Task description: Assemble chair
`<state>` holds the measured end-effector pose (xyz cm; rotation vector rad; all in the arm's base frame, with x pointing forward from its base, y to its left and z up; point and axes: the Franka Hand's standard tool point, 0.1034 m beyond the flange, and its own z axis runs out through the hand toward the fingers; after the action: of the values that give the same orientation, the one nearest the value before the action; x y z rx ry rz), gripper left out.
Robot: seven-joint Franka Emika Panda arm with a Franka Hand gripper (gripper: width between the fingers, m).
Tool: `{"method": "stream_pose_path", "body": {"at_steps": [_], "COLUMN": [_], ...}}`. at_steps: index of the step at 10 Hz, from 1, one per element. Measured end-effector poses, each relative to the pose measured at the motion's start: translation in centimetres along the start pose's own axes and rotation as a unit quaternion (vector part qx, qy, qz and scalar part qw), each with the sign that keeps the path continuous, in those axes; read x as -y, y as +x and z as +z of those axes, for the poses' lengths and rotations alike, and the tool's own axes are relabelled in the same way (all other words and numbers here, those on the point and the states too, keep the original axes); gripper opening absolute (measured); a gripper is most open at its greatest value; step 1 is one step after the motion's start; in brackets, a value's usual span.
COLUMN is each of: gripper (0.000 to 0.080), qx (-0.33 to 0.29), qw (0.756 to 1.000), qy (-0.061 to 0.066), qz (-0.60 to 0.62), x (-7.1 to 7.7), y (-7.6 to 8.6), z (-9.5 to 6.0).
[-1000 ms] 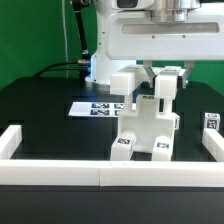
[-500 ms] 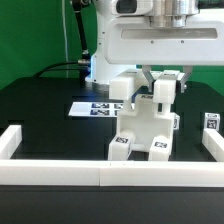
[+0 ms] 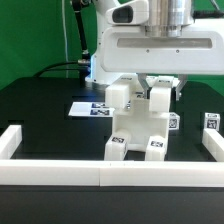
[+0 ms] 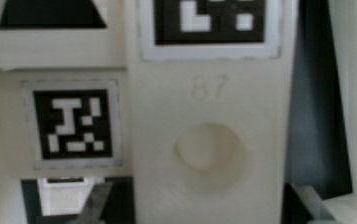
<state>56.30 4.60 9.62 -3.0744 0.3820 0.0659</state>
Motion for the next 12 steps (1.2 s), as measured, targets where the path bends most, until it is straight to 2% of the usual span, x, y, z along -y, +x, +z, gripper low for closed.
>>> {"method": "stream_pose_path", "body": {"at_steps": [9,10,11,12], "gripper": [0.0289,0.0348,0.0534,0.0534], "qx": [-0.011,-0.011,-0.011,-0.010], "qw": [1.000,1.000,1.000,1.000], "qy": [0.001,0.001,0.001,0.001], "qz": [-0.007,-0.007,-0.007,-0.007], "x": [0.04,0.02,0.02,0.02], "y": [0.50,0.48,0.48,0.48], "z": [-0.02,0.02,0.03,0.03]}}
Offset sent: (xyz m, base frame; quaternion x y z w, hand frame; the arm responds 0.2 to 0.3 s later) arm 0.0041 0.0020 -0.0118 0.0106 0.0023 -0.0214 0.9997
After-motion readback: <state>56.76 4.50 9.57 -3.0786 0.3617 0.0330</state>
